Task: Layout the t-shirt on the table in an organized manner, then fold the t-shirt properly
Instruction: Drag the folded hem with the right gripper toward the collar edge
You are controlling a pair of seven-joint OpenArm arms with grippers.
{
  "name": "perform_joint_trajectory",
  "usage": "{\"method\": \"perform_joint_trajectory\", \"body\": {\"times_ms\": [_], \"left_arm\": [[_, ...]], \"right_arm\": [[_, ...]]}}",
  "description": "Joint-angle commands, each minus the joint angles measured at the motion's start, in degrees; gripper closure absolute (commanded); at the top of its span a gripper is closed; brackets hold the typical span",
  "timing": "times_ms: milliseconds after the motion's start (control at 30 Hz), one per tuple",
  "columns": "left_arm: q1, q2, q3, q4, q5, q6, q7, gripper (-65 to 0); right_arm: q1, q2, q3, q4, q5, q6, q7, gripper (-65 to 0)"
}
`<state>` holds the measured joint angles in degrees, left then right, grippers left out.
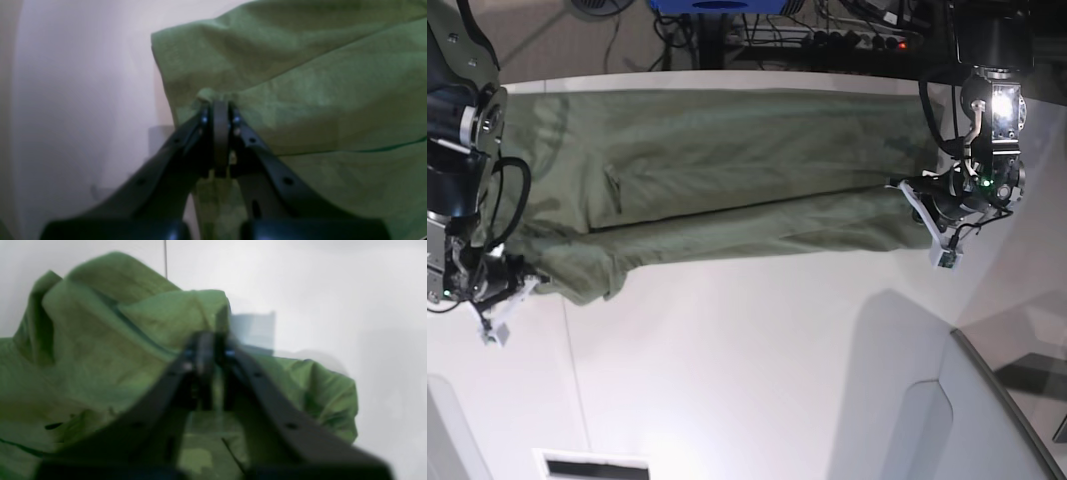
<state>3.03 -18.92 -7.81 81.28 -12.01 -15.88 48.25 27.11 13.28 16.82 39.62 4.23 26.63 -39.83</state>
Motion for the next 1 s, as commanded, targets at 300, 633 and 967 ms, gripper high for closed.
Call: {"method": "perform_joint_trajectory", "body": {"times_ms": [300,633,967], "left_arm": [[-0.61,-0.82,-0.32,1.14,-0.17,0.27,-0.82,0.0],[-0.87,-0.82,-0.32,1.23,-0.08,0.27,-0.82,0.0],[-0.52,-0.99,-0.32,1.32,-0.08,0.27,-0.82,0.0]], "right_arm": [[0.10,0.74,0.37,6.93,0.65,0.49,-1.62,0.0],[-9.49,-2.86,0.46,33.04,0.74,0.49,-15.42,0.0],[-19.95,-7.17,5.29,51.24,0.74,0.49,-25.09,0.0]]}}
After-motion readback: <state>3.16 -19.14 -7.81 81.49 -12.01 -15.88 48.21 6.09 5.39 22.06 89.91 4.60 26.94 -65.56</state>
